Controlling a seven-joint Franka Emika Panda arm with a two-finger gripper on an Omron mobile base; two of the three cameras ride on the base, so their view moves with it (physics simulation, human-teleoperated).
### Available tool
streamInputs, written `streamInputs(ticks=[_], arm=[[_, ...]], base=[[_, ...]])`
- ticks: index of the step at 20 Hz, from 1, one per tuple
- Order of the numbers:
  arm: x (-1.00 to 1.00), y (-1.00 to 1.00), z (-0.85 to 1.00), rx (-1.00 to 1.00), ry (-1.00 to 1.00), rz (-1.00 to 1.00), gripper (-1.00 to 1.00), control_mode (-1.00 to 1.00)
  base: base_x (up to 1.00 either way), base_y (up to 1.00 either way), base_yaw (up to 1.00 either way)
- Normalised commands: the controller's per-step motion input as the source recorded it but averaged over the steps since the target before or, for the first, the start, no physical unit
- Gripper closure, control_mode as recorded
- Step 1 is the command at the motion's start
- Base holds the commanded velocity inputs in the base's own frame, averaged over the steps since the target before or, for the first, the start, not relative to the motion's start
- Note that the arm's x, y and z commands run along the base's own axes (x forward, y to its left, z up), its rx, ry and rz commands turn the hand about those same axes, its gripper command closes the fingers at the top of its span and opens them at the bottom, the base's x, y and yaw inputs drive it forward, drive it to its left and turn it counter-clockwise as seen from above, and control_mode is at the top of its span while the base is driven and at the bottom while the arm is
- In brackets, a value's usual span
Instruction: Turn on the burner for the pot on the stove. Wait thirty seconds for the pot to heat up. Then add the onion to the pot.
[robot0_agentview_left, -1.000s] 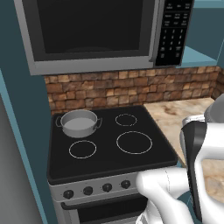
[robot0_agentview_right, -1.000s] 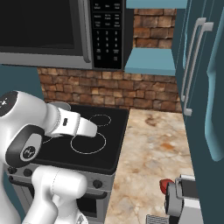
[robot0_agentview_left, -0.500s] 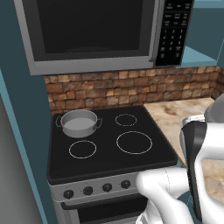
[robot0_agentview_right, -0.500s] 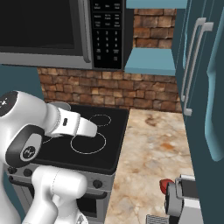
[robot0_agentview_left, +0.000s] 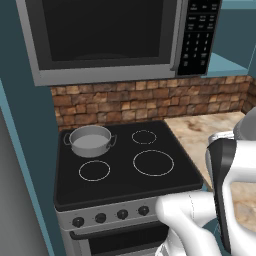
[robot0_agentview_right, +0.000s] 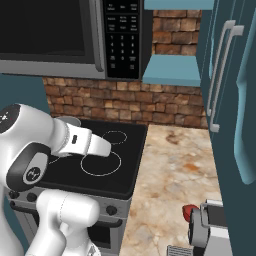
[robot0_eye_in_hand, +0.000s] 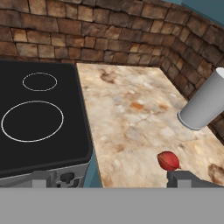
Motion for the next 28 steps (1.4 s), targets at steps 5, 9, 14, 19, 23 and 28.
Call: streamInputs(ticks=[5,9,14,19,23,28], arm=[[0.0,0.0,0.0,0.0,0.0,0.0,-1.0,-1.0],[0.0,0.0,0.0,0.0,0.0,0.0,-1.0,-1.0],[0.0,0.0,0.0,0.0,0.0,0.0,-1.0,-1.0],[0.0,0.0,0.0,0.0,0.0,0.0,-1.0,-1.0],[0.0,0.0,0.0,0.0,0.0,0.0,-1.0,-1.0],[0.0,0.0,0.0,0.0,0.0,0.0,-1.0,-1.0]], base=[[0.0,0.0,0.0],[0.0,0.0,0.0],[0.0,0.0,0.0],[0.0,0.0,0.0],[0.0,0.0,0.0],[0.0,0.0,0.0]])
